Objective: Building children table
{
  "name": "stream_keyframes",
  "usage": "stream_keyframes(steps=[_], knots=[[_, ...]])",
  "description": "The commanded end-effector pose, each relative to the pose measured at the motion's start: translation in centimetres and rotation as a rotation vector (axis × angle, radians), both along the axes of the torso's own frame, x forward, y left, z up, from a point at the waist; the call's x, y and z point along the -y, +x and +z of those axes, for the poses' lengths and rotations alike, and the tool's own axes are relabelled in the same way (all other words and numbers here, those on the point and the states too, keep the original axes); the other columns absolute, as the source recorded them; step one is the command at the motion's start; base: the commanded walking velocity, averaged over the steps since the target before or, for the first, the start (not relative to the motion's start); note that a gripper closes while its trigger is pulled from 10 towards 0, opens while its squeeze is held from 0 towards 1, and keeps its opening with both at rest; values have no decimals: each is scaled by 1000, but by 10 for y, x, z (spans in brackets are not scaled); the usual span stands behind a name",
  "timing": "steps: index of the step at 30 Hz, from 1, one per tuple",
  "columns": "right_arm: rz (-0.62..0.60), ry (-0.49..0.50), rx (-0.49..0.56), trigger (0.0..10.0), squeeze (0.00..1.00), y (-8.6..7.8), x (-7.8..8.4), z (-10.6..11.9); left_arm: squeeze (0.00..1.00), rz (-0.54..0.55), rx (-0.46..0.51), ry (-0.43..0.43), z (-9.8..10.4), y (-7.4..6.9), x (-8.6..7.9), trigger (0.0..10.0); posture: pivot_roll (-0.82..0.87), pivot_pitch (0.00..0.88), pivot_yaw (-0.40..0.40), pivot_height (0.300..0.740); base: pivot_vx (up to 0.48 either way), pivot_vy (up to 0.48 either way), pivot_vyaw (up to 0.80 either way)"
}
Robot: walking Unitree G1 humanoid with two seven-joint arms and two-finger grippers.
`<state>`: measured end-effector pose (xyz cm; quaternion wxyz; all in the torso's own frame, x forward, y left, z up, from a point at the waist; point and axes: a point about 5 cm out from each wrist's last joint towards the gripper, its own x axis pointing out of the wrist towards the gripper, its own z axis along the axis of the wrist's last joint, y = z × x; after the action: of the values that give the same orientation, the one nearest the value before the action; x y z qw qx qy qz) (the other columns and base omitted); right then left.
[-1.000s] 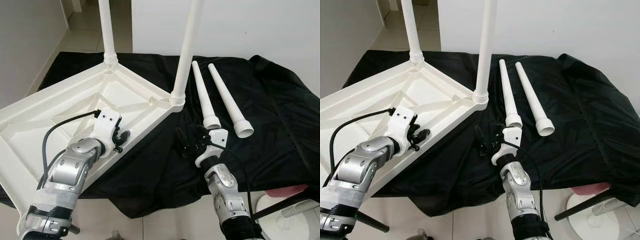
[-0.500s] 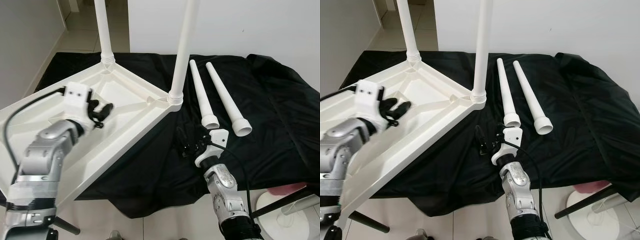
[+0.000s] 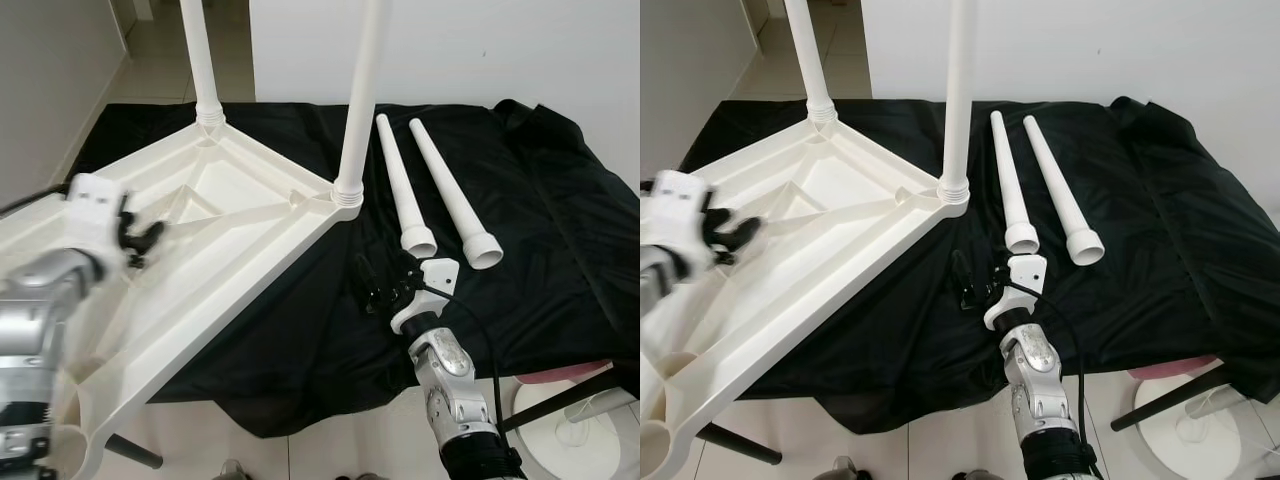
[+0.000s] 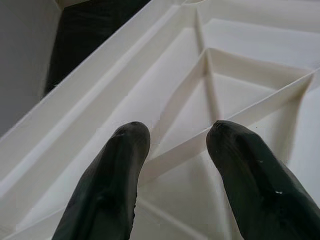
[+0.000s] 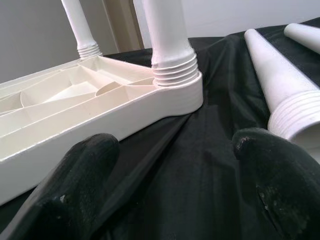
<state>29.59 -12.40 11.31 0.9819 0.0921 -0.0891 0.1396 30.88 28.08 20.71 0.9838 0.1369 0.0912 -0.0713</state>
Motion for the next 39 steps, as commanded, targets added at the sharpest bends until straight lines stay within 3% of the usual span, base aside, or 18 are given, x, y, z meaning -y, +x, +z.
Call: stream_keyframes(steps=[1,13,21,22,35,39], knots=[[-1,-1,-17,10000,0,-2,-1,-5,0,-54,-30,19,-4,-3,0,10000,47,96,-13,740,0,0,0],[5,-6,-19,10000,0,-2,0,-5,0,-169,-125,151,-9,-23,-11,10000,48,109,-23,740,0,0,0],[5,-10,-18,10000,0,-1,1,-4,0,-253,-195,201,-18,-33,-3,10000,45,111,-32,740,0,0,0],[6,-11,-16,10000,0,0,1,-3,0,-351,-249,240,-24,-42,9,10000,45,111,-32,740,0,0,0],[12,-14,-13,10000,0,3,2,-1,0,-470,-346,219,-37,-58,19,10000,45,105,-40,740,0,0,0],[14,-15,-11,10000,0,4,2,-1,0,-558,-338,173,-35,-64,35,10000,45,102,-42,740,0,0,0]])
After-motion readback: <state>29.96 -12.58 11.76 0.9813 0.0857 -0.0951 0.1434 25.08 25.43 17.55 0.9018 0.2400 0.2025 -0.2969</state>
